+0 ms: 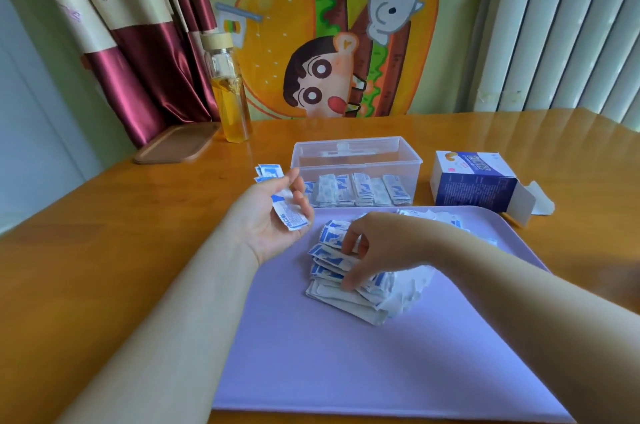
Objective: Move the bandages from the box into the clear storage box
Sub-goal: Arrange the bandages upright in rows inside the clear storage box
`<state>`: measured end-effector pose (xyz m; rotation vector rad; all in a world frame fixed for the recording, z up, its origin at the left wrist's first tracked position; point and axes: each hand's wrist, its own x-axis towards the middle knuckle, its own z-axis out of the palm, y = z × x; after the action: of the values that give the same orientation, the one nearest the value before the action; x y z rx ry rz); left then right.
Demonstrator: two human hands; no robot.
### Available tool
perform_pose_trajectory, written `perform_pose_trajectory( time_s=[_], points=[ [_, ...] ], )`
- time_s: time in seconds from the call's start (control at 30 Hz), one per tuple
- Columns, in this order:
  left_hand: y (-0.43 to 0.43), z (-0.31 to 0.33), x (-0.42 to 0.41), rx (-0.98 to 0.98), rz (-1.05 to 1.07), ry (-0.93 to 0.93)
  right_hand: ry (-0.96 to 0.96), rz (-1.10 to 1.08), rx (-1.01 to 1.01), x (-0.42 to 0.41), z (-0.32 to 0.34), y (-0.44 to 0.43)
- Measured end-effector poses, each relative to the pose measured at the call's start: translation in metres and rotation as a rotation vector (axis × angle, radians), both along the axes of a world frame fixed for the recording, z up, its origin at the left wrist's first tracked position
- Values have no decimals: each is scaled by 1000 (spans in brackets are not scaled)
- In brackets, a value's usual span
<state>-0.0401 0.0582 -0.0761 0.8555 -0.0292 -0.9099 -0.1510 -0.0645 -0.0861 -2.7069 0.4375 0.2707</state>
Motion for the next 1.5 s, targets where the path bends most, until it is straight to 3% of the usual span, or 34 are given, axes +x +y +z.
perform_pose_trajectory(
  time_s=[0.13,0.27,0.57,0.7,0.8,0.87,0.97,1.07,1.2,1.27,1.4,1.5],
  points=[
    [-13,4,-2,-82,46,55,57,42,-85,5,-1,-1],
    [-16,-1,-5,-125,30,-5,80,86,-115,5,-1,-3],
    [-10,-6,-4,-111,117,-23,-55,-8,64,2,-12,-8],
    [-10,-12,-5,-95,253,-76,-252,-108,217,-5,-10,-18],
    [-11,-17,-9,-46,294,-149,-498,-227,556,-6,-9,-24],
    [-12,-21,-16,-1,187,-219,-589,-236,716,-3,-10,-24],
    [-15,-22,-28,61,-99,-370,-652,-171,783,-1,-13,-11],
    [-15,-21,-36,134,-153,-375,-660,-73,660,-2,-15,2],
    [-15,-19,-29,68,-9,-157,-685,-124,588,1,-16,-9],
    [-12,-19,-21,43,133,-67,-678,-172,310,1,-21,-18],
    [-7,-20,-10,-63,294,21,-361,-84,-74,1,-36,-21],
    [-7,-22,-7,-74,317,20,-261,-63,-156,3,-40,-18]
  ],
)
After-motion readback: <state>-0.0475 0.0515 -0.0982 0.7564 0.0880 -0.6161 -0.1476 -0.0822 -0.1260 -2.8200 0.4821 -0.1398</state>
